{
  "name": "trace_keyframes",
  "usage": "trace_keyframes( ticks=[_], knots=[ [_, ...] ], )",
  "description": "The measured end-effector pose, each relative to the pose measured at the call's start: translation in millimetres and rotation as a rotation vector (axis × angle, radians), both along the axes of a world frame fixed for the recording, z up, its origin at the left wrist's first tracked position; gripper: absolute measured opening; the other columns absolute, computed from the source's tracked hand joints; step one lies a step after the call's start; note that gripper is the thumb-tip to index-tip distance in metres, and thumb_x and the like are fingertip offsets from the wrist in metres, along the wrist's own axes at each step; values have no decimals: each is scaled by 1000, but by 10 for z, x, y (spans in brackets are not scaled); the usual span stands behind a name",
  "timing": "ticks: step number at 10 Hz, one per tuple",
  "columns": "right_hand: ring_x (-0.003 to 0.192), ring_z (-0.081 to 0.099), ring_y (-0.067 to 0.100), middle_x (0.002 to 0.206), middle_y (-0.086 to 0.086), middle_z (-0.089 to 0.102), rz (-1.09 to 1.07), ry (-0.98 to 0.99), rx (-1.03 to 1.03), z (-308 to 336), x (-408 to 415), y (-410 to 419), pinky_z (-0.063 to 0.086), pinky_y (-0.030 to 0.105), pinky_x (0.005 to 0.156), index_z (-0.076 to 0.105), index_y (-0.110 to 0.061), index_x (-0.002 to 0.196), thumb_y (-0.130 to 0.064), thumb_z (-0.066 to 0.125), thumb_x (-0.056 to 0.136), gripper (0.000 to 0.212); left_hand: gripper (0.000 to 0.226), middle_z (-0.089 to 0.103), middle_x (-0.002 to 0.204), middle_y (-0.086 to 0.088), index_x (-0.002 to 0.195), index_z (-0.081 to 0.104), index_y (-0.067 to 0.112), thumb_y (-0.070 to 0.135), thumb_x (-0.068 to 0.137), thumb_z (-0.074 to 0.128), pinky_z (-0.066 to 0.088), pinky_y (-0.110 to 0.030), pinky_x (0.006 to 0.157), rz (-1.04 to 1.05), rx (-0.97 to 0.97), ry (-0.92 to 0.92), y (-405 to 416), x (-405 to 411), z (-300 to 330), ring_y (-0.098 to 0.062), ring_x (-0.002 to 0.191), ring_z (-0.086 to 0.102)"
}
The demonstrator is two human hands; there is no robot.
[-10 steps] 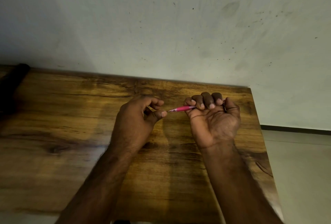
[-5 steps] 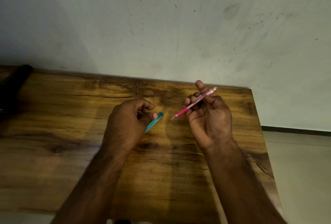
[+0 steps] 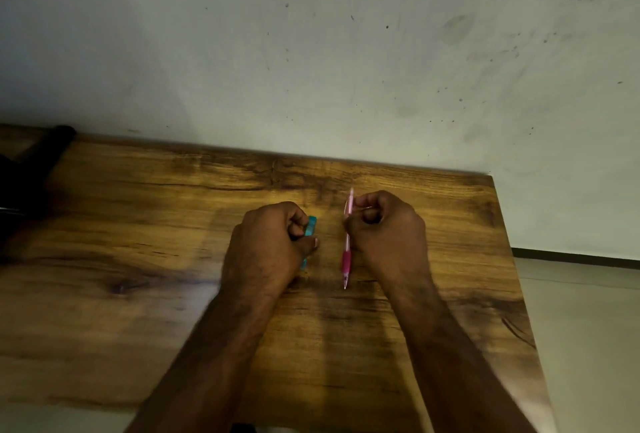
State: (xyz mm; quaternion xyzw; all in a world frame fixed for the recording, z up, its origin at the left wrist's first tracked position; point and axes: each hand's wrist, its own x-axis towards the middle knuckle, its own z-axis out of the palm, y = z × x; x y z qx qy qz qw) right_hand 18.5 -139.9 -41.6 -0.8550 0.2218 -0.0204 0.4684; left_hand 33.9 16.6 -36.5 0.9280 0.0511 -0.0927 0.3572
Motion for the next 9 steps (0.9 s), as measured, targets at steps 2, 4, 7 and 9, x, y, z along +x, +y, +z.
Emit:
trace_keyframes(
  ticks=[2, 4, 7, 9],
  knots=[
    [87, 67, 11, 95, -7, 73, 77, 40, -184, 23, -33, 57, 56, 32, 80, 74, -25, 103, -21, 77, 83, 20, 24, 65, 75, 14, 88, 71, 32, 32, 72, 89, 59, -32, 74, 4, 8, -2, 6, 13, -23, -1, 75, 62],
    [94, 68, 17, 103, 0, 73, 91, 49, -252, -12, -29, 77, 58, 38, 84, 73, -21, 110, -23, 76, 84, 25, 23, 64, 76, 16, 90, 72, 32, 35, 73, 88, 59, -30, 74, 15, 34, 4, -8, 16, -32, 0, 76, 62],
    [93, 67, 20, 101, 0, 70, 102, 56, -254, -40, -3, 85, 56, 38, 82, 71, -23, 106, -30, 74, 84, 23, 22, 66, 79, 15, 89, 72, 31, 38, 74, 87, 53, -25, 69, 47, 20, 7, -4, 5, -4, -1, 79, 63],
    [94, 67, 23, 102, 1, 68, 44, -12, -312, 85, -77, 136, 50, 32, 77, 69, -21, 106, -40, 68, 90, 25, 35, 74, 95, 11, 113, 72, 28, 47, 84, 76, 57, -30, 75, 66, 25, -55, -24, -71, 145, -9, 91, 68]
  ],
)
